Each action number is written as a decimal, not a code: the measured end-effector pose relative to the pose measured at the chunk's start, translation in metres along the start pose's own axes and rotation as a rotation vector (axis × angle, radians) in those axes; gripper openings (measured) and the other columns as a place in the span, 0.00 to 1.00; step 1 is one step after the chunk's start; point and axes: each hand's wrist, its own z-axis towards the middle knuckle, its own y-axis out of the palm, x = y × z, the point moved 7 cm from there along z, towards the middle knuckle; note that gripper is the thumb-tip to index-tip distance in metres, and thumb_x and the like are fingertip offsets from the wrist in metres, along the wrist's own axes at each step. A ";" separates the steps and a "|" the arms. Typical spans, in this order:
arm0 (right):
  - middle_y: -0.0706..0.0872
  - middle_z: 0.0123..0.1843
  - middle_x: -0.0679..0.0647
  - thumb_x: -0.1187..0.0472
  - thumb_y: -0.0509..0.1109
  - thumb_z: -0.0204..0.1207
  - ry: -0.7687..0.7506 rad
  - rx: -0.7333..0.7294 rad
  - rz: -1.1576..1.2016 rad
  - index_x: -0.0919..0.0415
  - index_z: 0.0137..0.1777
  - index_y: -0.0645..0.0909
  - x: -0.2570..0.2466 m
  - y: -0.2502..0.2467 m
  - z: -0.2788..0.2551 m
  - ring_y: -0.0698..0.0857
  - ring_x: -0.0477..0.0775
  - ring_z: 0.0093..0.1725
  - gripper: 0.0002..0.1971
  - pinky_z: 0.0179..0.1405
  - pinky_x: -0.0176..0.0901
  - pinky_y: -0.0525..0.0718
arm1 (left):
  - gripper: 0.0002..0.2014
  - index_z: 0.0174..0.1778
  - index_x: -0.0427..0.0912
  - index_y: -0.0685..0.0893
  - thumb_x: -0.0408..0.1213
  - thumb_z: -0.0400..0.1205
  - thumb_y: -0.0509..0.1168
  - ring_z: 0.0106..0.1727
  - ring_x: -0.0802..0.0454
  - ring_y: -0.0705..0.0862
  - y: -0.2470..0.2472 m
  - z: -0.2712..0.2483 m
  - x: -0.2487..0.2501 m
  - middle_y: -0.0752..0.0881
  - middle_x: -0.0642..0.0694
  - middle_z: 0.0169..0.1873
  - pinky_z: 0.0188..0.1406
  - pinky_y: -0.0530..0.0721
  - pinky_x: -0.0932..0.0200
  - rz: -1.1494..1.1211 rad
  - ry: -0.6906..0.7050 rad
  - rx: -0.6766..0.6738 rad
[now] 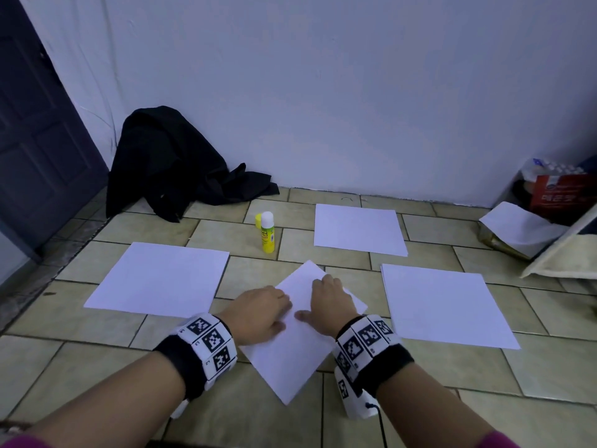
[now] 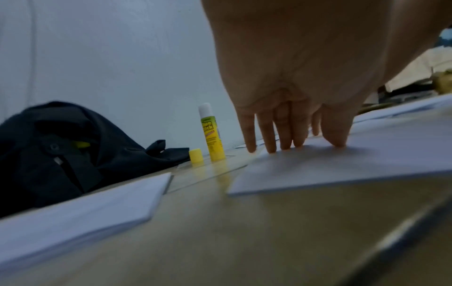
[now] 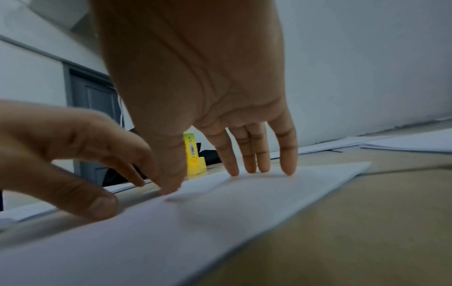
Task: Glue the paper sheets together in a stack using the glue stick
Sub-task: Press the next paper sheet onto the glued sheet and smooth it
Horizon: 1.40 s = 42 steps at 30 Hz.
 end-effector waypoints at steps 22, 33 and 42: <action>0.78 0.73 0.53 0.37 0.71 0.71 -0.056 -0.196 0.168 0.52 0.81 0.50 0.029 -0.008 0.003 0.74 0.56 0.75 0.47 0.82 0.62 0.40 | 0.51 0.84 0.36 0.38 0.68 0.80 0.55 0.85 0.52 0.38 0.024 -0.002 -0.048 0.37 0.42 0.84 0.81 0.54 0.40 0.053 -0.298 -0.246; 0.66 0.72 0.60 0.51 0.69 0.78 0.055 -0.001 -0.258 0.61 0.71 0.68 0.019 -0.020 -0.011 0.69 0.63 0.69 0.26 0.63 0.52 0.73 | 0.32 0.59 0.40 0.80 0.67 0.80 0.55 0.63 0.48 0.78 -0.009 -0.008 -0.045 0.82 0.44 0.62 0.56 0.73 0.54 0.165 -0.342 -0.038; 0.55 0.82 0.58 0.47 0.68 0.78 -0.128 -0.137 -0.085 0.62 0.81 0.56 -0.006 0.006 -0.013 0.58 0.61 0.80 0.38 0.72 0.58 0.68 | 0.27 0.76 0.46 0.69 0.50 0.82 0.65 0.72 0.51 0.70 0.001 -0.011 -0.040 0.73 0.49 0.71 0.68 0.72 0.57 -0.095 -0.096 -0.046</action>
